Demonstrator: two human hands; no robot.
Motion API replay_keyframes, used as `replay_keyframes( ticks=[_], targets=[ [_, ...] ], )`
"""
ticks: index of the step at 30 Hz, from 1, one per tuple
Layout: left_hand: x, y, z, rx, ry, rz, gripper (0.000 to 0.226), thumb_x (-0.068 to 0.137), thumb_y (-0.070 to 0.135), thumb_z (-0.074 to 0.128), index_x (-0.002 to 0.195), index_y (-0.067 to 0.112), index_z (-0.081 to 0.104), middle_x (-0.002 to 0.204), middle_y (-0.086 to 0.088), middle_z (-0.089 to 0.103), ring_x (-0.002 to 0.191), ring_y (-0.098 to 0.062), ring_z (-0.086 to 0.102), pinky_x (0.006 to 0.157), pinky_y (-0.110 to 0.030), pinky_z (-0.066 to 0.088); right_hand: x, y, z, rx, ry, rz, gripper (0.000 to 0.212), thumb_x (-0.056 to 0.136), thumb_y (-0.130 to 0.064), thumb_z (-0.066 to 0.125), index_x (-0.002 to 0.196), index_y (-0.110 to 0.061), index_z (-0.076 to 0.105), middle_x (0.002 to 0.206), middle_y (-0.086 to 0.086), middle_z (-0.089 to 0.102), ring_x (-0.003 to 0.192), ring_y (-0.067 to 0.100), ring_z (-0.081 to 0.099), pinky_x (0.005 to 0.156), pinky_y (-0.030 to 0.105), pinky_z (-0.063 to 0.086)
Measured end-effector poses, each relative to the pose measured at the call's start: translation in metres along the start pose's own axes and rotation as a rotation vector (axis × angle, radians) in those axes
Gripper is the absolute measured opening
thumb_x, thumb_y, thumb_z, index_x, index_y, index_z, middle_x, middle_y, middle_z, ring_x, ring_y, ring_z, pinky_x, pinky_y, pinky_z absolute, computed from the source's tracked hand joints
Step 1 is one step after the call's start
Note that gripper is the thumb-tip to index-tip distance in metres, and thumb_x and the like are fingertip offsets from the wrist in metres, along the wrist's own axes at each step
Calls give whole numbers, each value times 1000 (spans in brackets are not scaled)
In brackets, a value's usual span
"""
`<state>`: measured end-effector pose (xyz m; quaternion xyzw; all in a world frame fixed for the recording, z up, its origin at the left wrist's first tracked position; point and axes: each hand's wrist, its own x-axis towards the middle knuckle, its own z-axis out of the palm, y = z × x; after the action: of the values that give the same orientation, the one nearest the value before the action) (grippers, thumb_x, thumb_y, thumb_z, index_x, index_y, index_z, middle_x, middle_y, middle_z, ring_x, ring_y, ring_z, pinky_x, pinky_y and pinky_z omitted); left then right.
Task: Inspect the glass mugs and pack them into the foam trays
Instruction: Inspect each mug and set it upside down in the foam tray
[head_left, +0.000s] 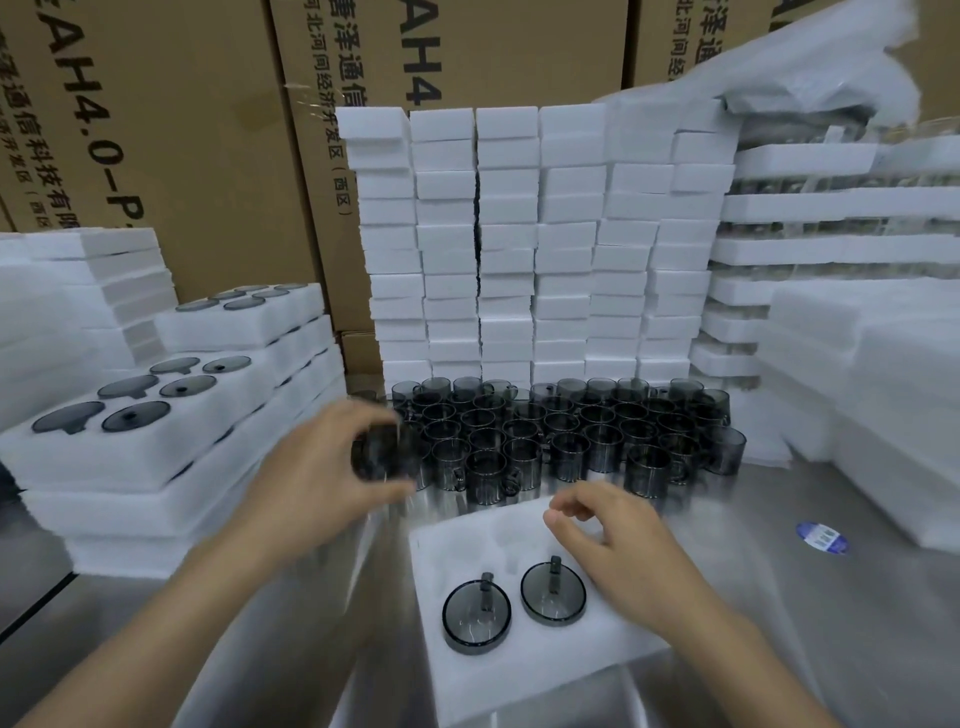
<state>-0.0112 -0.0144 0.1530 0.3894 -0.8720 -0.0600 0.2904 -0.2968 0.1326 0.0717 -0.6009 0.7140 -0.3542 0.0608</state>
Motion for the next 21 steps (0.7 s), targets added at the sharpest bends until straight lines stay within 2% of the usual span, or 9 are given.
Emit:
replay_keyframes(
  ticks=[2, 5, 8, 10, 13, 18, 21],
  targets=[
    [25, 36, -23, -85, 200, 169, 68, 71, 59, 89, 130, 36, 63, 123, 19, 59, 105, 4, 54, 90, -17, 45, 0, 0, 0, -11, -5, 3, 26, 101, -59, 52, 112, -41, 66, 111, -26, 63, 111, -6, 56, 96, 31, 53],
    [52, 87, -56, -166, 494, 397, 62, 77, 41, 94, 128, 20, 66, 123, 8, 58, 108, -2, 55, 98, -20, 48, 0, -1, -2, -35, -11, -1, 29, 100, -63, 49, 113, -42, 65, 110, -28, 61, 109, -7, 56, 95, 30, 53],
    [61, 120, -78, -254, 728, 513, 61, 79, 34, 95, 127, 10, 67, 124, 3, 54, 113, -7, 55, 98, -19, 47, -1, -1, -3, -64, -23, 3, 34, 99, -68, 44, 112, -43, 63, 109, -27, 60, 109, -5, 55, 94, 30, 53],
    [61, 130, -80, -323, 809, 533, 59, 80, 33, 95, 126, 14, 64, 126, 2, 51, 116, -10, 58, 94, -29, 54, 0, -1, -3, -73, -30, 6, 37, 98, -70, 43, 113, -43, 63, 110, -28, 59, 109, -5, 55, 94, 29, 53],
    [62, 129, -71, -383, 836, 555, 59, 82, 30, 95, 127, 21, 58, 130, -3, 52, 118, -19, 60, 91, -43, 57, 2, -2, -5, -88, -50, 17, 39, 97, -72, 42, 117, -45, 63, 111, -30, 57, 111, -8, 54, 93, 25, 54],
    [69, 120, -50, -458, 724, 567, 60, 80, 27, 96, 129, 16, 62, 129, 1, 52, 118, -20, 61, 86, -45, 57, 3, -6, -6, -144, -79, 25, 38, 98, -70, 42, 120, -47, 62, 114, -32, 56, 113, -8, 53, 95, 23, 51],
    [76, 115, -56, -453, 662, 553, 62, 78, 37, 97, 129, 20, 66, 128, 0, 59, 118, -19, 63, 82, -38, 59, 3, -10, -8, -145, -101, 36, 35, 99, -69, 43, 120, -47, 62, 113, -31, 56, 114, -9, 52, 95, 21, 49]
  ],
)
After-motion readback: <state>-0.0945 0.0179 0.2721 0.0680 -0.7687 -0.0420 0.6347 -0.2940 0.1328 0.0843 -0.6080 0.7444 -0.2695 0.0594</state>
